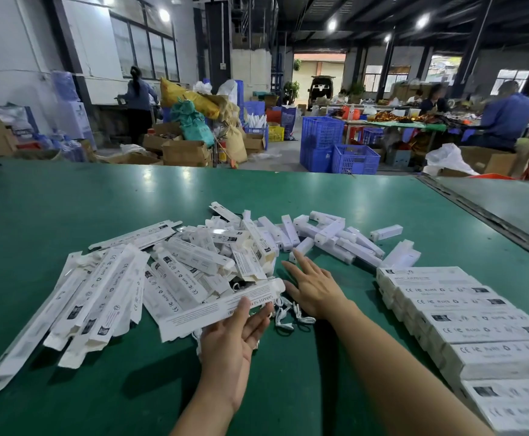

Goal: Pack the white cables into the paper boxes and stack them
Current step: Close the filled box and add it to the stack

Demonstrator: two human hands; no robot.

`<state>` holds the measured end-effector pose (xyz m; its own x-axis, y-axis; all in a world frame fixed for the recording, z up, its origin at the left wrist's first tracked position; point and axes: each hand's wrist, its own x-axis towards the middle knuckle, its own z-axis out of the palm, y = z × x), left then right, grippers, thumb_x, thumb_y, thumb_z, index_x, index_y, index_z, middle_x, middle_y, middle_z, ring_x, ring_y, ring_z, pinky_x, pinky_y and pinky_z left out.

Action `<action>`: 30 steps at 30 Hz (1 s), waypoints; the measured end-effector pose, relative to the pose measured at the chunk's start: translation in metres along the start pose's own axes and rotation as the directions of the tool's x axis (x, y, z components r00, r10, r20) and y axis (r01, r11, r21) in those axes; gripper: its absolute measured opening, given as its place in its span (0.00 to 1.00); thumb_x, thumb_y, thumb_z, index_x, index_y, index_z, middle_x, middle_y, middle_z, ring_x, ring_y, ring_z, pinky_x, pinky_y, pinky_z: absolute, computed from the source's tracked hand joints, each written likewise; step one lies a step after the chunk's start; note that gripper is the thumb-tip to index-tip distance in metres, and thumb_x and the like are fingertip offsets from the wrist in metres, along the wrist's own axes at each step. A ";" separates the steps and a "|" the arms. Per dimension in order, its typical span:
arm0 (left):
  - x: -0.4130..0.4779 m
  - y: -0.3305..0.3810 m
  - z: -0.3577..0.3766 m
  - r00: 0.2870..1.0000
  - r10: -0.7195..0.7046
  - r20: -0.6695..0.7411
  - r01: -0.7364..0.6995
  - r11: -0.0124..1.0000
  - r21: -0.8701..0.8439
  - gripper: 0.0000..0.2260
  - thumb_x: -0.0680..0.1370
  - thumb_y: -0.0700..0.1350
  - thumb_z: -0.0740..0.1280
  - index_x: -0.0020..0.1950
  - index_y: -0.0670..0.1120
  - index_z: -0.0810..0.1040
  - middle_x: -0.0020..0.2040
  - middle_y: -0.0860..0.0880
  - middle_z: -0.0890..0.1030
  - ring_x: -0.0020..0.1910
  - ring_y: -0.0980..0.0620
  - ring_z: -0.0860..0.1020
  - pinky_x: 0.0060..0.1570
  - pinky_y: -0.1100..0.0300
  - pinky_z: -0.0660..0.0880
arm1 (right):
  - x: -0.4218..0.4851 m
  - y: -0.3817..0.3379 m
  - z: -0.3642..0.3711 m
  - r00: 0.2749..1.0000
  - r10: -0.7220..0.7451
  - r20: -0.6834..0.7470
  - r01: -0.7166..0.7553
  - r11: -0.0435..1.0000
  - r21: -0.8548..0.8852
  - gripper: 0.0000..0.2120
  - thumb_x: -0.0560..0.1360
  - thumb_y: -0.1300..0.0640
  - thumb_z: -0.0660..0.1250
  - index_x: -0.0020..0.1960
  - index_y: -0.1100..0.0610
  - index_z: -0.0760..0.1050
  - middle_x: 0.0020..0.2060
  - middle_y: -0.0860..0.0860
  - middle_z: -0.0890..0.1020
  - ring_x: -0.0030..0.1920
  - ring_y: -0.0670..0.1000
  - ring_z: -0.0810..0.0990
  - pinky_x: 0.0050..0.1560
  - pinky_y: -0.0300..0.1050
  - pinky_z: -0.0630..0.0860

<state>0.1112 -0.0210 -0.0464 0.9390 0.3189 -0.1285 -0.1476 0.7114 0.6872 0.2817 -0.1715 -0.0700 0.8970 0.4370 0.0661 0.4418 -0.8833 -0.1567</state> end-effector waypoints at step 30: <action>-0.003 -0.002 -0.003 0.997 0.047 0.057 -0.052 0.994 0.092 0.08 0.71 0.46 0.73 0.43 0.46 0.76 0.45 0.43 0.86 0.46 0.43 0.86 0.42 0.58 0.81 | -0.091 0.004 -0.013 0.815 0.530 -0.233 -0.082 0.504 0.860 0.05 0.82 0.52 0.60 0.51 0.48 0.75 0.44 0.50 0.82 0.44 0.50 0.81 0.43 0.48 0.76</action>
<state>0.1081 -0.0212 -0.0492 0.9473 0.3156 -0.0553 -0.1669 0.6334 0.7556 0.2020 -0.2165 -0.0637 0.9680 -0.1515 0.2001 0.1401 -0.3352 -0.9317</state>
